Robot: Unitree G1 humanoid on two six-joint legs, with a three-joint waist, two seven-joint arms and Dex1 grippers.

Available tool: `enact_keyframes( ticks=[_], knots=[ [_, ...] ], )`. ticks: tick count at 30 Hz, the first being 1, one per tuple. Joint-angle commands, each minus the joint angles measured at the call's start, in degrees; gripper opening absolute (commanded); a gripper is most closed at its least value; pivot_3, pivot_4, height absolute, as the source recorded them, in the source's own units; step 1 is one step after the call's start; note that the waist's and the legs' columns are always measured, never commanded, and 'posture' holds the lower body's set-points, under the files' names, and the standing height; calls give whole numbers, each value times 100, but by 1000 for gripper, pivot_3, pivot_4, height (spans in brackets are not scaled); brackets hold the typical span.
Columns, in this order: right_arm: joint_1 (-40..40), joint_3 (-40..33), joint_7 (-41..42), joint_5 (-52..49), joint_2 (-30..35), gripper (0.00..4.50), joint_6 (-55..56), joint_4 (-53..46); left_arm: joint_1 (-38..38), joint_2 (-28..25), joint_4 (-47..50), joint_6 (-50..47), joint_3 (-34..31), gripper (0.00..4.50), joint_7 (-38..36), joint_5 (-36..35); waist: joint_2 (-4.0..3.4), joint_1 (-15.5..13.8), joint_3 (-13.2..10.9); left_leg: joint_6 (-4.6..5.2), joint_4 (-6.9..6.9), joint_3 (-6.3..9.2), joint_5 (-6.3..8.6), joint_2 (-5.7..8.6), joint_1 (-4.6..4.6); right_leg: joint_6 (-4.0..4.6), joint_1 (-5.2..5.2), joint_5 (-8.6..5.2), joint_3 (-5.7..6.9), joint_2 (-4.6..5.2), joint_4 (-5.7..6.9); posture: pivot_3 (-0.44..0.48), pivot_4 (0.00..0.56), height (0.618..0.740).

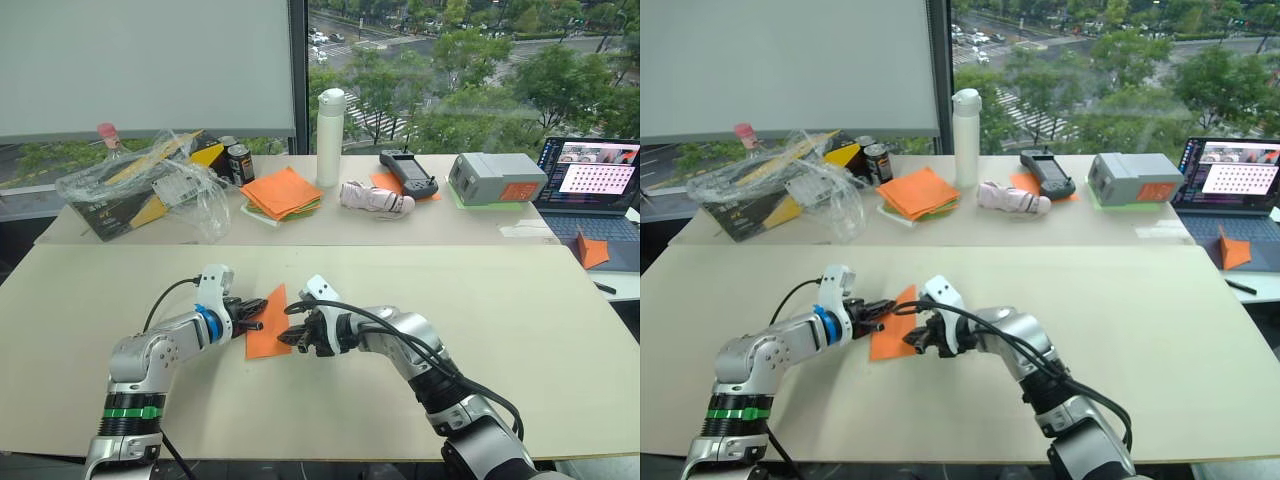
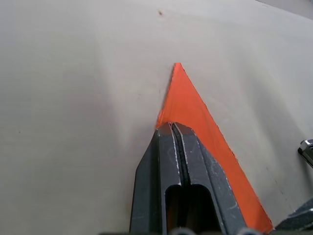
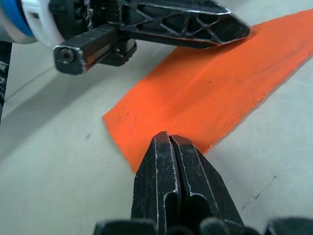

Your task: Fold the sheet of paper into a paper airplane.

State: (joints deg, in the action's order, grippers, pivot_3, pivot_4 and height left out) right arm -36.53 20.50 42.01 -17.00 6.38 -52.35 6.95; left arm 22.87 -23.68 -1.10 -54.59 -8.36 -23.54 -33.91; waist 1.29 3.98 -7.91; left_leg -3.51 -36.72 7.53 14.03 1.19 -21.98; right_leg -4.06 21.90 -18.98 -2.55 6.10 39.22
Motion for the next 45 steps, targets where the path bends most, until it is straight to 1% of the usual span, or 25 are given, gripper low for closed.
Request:
enact_keyframes(
  ticks=[1,9,18,32,39,45],
  knots=[
    [102,40,28,-92,-63,33,-84,-83,-41,37,-282,-11,112,0,139,265,0,-1,0,0,0,0,0,0,0,0,0,0,0,0,0,0,150,740],
    [111,46,35,-92,-61,33,-92,-106,159,238,-464,57,199,0,141,393,1,-2,1,0,-2,0,0,1,0,0,-4,0,0,0,0,0,150,740],
    [114,36,29,-102,-64,33,-130,-138,549,423,-910,258,285,0,113,610,2,-9,2,-1,-3,1,0,1,1,0,-7,0,2,0,-1,0,150,740],
    [154,18,6,-107,-71,33,-191,-217,963,613,-1491,552,327,0,98,820,3,-8,2,-2,-7,4,-1,2,1,0,-13,0,7,0,-3,0,150,740],
    [145,30,21,-105,-80,33,-183,-202,905,628,-1437,523,279,0,92,841,3,-5,2,-2,-7,4,-1,2,1,0,-12,0,7,0,-3,0,150,740],
    [146,53,40,-105,-88,33,-182,-192,602,529,-918,310,253,0,17,725,3,12,2,-3,-6,4,-1,2,0,0,-10,0,6,0,-4,0,150,740]
  ],
)
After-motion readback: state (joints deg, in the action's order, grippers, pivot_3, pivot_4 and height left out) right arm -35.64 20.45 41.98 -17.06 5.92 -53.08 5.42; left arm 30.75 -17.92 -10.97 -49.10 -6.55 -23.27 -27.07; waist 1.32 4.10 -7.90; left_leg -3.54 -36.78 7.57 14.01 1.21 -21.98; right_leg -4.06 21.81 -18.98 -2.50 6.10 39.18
